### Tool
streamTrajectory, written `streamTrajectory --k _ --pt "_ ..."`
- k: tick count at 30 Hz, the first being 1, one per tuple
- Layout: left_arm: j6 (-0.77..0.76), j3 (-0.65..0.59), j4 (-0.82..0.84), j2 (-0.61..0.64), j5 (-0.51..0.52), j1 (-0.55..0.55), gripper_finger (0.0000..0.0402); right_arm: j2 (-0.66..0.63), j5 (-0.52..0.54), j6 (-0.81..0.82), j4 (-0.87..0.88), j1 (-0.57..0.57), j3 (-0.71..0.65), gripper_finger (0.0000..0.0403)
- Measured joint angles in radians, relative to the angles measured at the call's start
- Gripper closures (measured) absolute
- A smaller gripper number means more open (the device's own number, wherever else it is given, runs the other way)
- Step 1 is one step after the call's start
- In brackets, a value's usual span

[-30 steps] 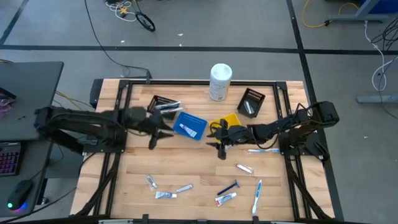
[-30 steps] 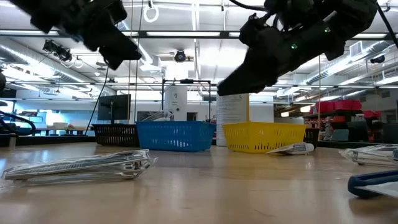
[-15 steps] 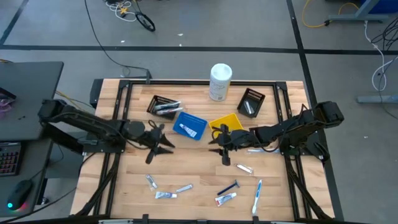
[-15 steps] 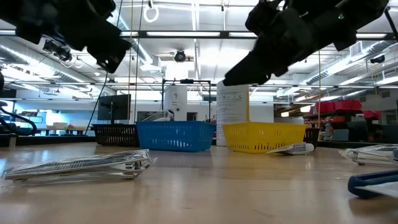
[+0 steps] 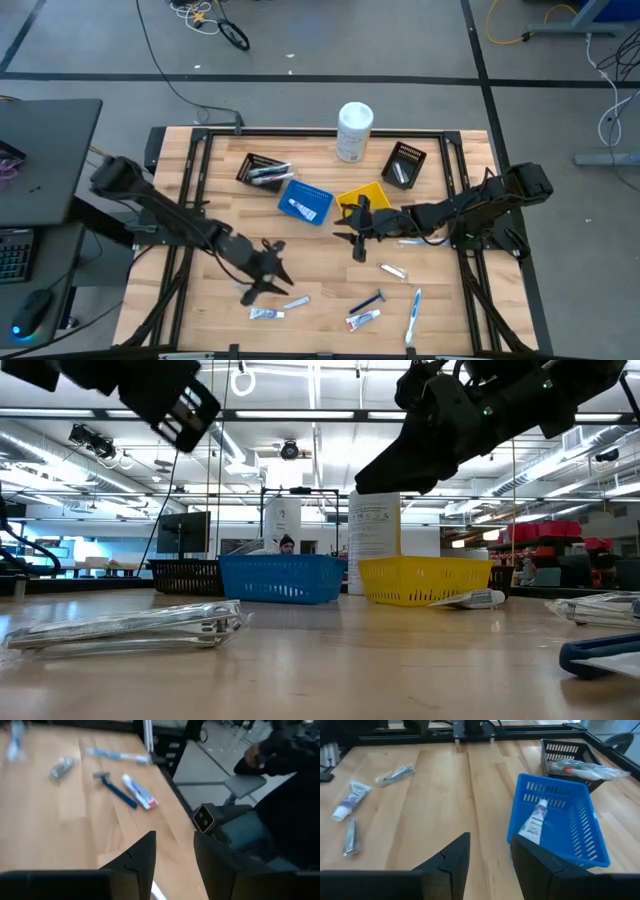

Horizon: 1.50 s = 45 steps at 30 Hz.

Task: Pick & Place Travel size toiletries
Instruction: Put the white toothpaste into the blue bin

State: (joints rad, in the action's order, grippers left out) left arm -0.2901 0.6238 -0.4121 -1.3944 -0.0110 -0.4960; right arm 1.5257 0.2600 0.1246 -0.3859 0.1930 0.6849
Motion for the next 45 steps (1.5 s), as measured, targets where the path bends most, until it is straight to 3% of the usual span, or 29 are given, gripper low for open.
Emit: streamTrajectory --k 6,11,22,34,45 --pt "-0.011 0.057 0.064 -0.163 0.008 -0.081 0.022 0.0 0.0 0.04 0.0 0.026 0.0 0.0254" --pt "0.014 0.084 0.158 -0.198 0.062 -0.13 0.0196 0.01 0.0 0.049 -0.007 0.05 0.0 0.0254" --pt "-0.219 0.083 0.262 -0.216 0.287 -0.28 0.0194 0.038 0.073 0.07 0.005 0.07 0.0 0.0254" --pt "-0.333 0.085 0.253 -0.365 0.328 -0.336 0.0194 0.038 0.087 0.07 0.0 0.07 0.0 0.0254" --pt "-0.357 0.084 0.261 -0.365 0.37 -0.33 0.0288 0.038 0.087 0.07 0.0 0.07 0.0 0.0254"
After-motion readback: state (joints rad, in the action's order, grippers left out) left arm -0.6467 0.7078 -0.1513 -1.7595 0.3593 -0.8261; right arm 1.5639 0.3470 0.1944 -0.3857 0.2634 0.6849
